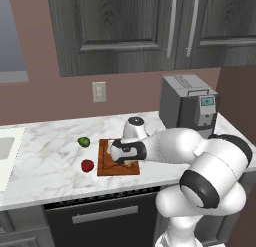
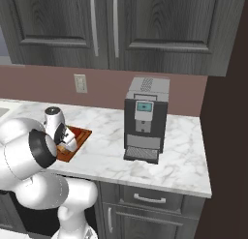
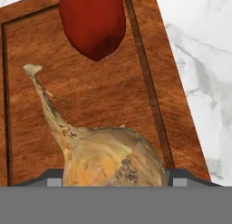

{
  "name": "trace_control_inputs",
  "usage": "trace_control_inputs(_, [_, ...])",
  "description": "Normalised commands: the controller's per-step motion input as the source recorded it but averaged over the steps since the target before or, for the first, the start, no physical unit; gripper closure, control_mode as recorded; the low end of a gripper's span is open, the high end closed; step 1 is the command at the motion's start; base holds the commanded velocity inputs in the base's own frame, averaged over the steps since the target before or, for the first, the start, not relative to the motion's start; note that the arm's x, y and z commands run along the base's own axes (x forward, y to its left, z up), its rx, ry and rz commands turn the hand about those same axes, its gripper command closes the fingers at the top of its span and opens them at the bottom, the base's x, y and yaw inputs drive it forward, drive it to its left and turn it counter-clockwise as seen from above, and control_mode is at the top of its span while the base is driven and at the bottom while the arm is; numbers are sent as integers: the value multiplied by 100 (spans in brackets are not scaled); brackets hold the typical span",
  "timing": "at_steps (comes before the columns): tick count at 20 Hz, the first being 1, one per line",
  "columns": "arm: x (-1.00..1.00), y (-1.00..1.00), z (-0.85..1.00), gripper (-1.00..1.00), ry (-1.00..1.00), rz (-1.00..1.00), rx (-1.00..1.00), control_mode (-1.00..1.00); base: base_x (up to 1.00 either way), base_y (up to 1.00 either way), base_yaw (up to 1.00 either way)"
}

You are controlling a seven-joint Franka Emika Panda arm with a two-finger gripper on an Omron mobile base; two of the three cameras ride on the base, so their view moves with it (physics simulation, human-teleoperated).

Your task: Place the avocado, onion, tomato, and bell pepper on the cutting board.

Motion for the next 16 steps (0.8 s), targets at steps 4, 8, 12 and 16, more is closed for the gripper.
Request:
trace_control_inputs(4, [2, 0, 4, -100, 0, 0, 1, -100, 0, 0, 0])
trace_control_inputs(8, [11, 0, 34, -100, 0, 0, 4, -100, 0, 0, 0])
trace_control_inputs(12, [9, 0, 46, -100, 0, 0, 1, -100, 0, 0, 0])
trace_control_inputs(16, [8, 3, 57, -100, 0, 0, 0, -100, 0, 0, 0])
